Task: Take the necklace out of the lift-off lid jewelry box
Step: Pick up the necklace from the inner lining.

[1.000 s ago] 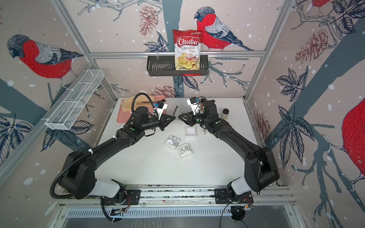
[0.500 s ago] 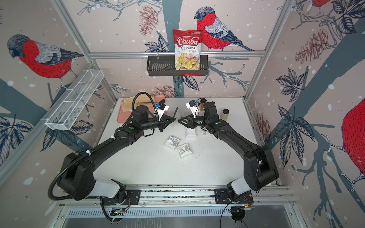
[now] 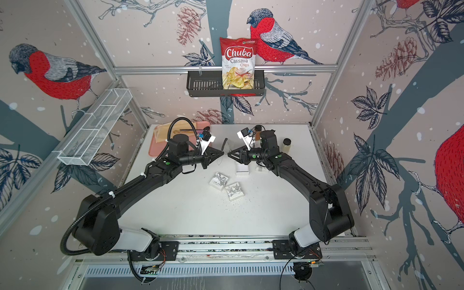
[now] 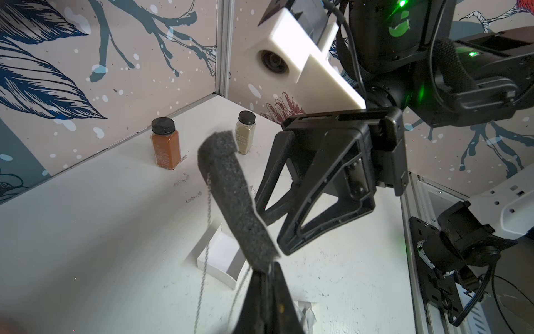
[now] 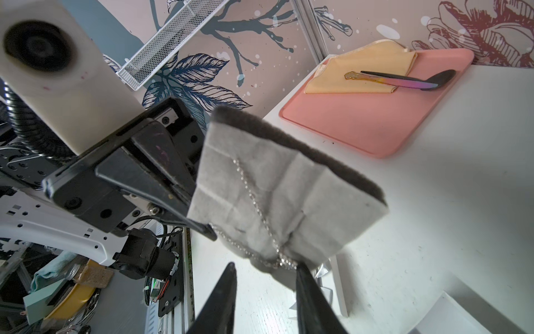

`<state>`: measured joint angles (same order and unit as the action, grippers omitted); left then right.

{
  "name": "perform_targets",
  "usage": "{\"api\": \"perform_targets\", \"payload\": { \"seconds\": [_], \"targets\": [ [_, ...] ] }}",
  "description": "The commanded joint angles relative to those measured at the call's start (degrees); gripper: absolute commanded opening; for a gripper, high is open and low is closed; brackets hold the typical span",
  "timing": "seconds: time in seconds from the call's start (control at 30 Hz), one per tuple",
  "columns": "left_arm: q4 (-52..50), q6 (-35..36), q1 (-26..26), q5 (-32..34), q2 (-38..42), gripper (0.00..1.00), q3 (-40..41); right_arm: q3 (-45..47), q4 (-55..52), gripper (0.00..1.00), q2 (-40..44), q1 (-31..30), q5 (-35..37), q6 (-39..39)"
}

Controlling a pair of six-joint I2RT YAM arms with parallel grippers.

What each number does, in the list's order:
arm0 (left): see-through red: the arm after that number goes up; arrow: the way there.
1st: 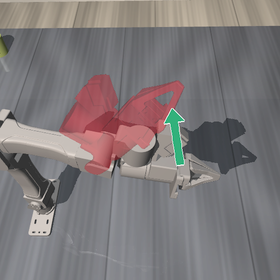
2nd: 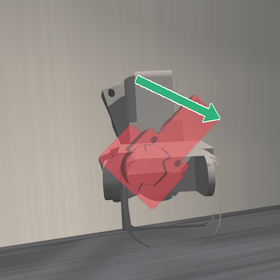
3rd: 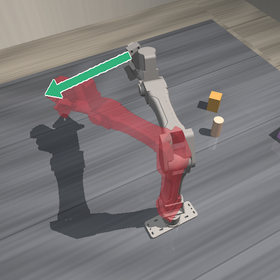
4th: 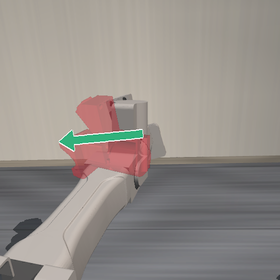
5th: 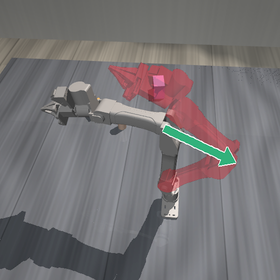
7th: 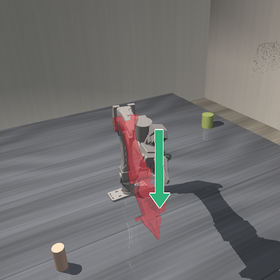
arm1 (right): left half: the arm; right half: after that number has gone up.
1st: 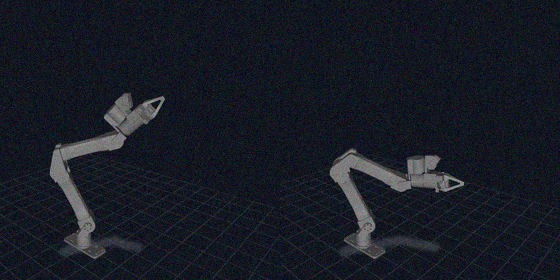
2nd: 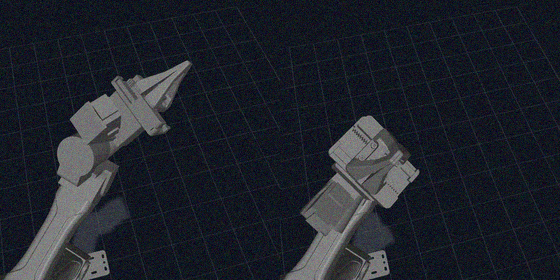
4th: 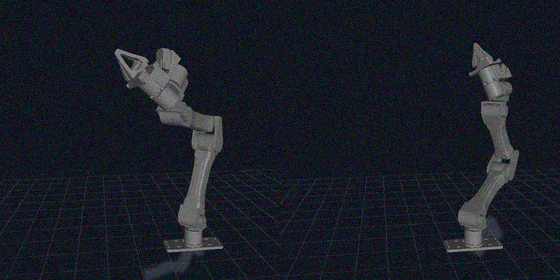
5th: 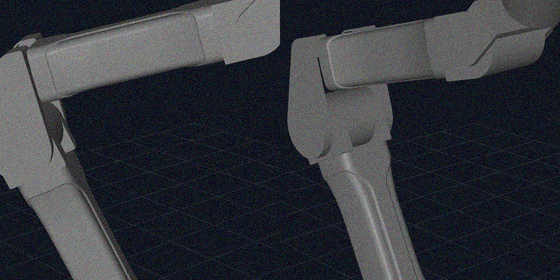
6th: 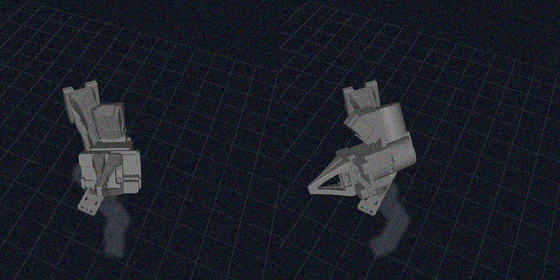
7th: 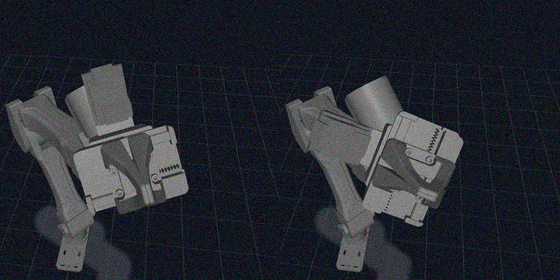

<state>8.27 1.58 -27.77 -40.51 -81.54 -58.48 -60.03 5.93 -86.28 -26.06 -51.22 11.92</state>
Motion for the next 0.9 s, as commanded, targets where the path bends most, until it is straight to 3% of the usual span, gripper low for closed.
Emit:
{"api": "perform_targets", "payload": {
  "seconds": [0.0,0.5,0.87],
  "targets": [
    [-1.8,2.2,0.0,-1.6,0.5,0.00,-0.4,0.6,3.7,0.34,0.3,0.1,-3.9,-0.5],
    [-3.1,5.2,-0.1,-5.7,1.6,0.00,-0.1,0.8,4.6,0.32,-0.8,0.3,-7.2,-1.8],
    [-3.3,6.1,-0.1,-3.7,2.8,0.00,0.7,1.3,5.7,0.02,-0.8,0.3,-9.8,-2.0]
  ]
}}
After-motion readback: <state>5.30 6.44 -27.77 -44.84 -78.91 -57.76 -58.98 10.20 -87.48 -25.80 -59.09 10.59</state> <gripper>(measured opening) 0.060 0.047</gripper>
